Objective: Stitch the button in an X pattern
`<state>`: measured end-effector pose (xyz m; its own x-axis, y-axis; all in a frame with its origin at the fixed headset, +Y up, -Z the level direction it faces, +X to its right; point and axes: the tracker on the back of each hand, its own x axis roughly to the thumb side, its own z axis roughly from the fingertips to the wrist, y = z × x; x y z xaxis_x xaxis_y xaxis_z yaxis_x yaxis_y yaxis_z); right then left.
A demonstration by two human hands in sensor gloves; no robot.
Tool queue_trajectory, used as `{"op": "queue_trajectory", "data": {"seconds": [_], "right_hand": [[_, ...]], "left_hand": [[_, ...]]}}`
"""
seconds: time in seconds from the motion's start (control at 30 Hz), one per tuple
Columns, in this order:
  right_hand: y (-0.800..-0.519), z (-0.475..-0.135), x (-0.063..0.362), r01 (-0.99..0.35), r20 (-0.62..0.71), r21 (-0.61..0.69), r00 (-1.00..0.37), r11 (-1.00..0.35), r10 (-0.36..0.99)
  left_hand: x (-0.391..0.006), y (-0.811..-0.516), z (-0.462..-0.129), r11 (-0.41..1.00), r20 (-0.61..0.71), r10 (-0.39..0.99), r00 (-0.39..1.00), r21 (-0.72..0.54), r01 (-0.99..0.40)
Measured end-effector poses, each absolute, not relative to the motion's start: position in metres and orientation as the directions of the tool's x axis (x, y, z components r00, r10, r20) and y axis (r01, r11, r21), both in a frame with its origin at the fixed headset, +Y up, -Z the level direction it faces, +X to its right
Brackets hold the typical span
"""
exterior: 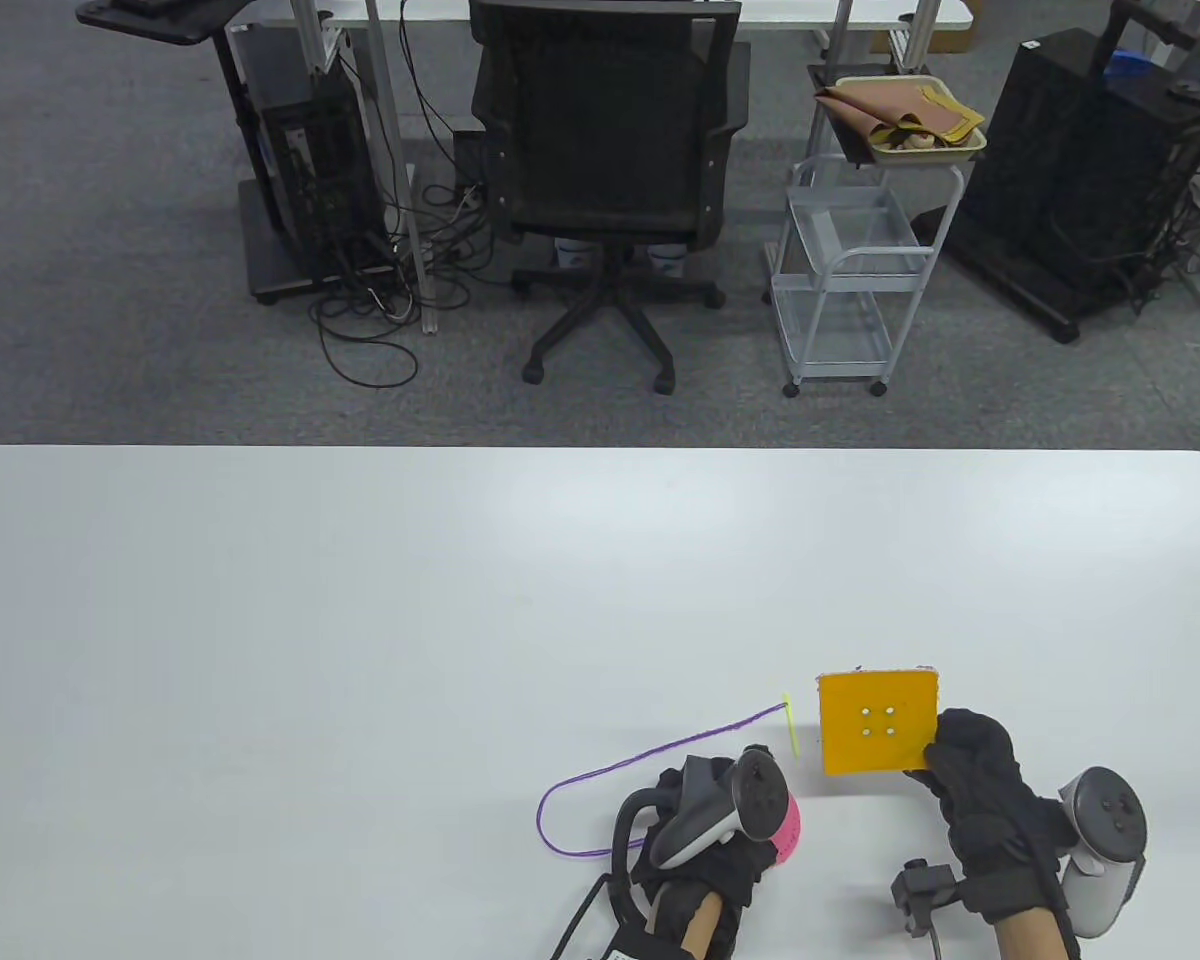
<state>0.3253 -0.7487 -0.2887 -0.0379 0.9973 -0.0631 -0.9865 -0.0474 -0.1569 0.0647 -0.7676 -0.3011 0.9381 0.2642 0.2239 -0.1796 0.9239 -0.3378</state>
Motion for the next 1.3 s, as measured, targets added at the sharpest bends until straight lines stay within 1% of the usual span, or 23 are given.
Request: {"op": "queue_trajectory", "data": {"seconds": [0.17, 0.3, 0.47, 0.73, 0.93, 1.03, 1.1, 1.23, 1.3], "right_hand": [[-0.749, -0.289, 0.325, -0.986, -0.066, -0.16, -0.038, -0.049, 0.997], [-0.749, -0.289, 0.326, -0.986, -0.069, -0.16, -0.045, -0.055, 0.997], [-0.749, -0.288, 0.326, -0.985, -0.073, -0.162, -0.044, -0.055, 0.996], [-0.748, -0.288, 0.326, -0.984, -0.071, -0.17, -0.033, -0.045, 0.997], [-0.748, -0.287, 0.326, -0.983, -0.069, -0.179, -0.022, -0.034, 0.997], [-0.748, -0.287, 0.326, -0.983, -0.067, -0.179, -0.018, -0.03, 0.998], [-0.748, -0.287, 0.325, -0.984, -0.07, -0.178, -0.017, -0.03, 0.997], [-0.749, -0.287, 0.321, -0.988, -0.077, -0.153, 0.004, -0.008, 0.997], [-0.749, -0.286, 0.318, -0.991, -0.075, -0.137, 0.011, 0.0, 0.997]], "left_hand": [[0.058, -0.755, -0.299, 0.956, 0.215, 0.262, 0.941, -0.19, -0.223], [0.051, -0.744, -0.296, 0.955, 0.214, 0.291, 0.933, -0.125, -0.269], [0.043, -0.734, -0.293, 0.931, 0.217, 0.365, 0.905, -0.073, -0.358], [0.033, -0.721, -0.285, 0.842, 0.239, 0.525, 0.817, -0.01, -0.539], [0.027, -0.717, -0.281, 0.738, 0.247, 0.657, 0.712, -0.021, -0.674], [0.024, -0.716, -0.279, 0.633, 0.244, 0.759, 0.604, -0.056, -0.773], [0.023, -0.717, -0.279, 0.541, 0.229, 0.83, 0.509, -0.108, -0.834], [0.023, -0.726, -0.281, 0.356, 0.179, 0.93, 0.321, -0.224, -0.907], [0.024, -0.729, -0.281, 0.275, 0.157, 0.958, 0.241, -0.251, -0.928]]}}
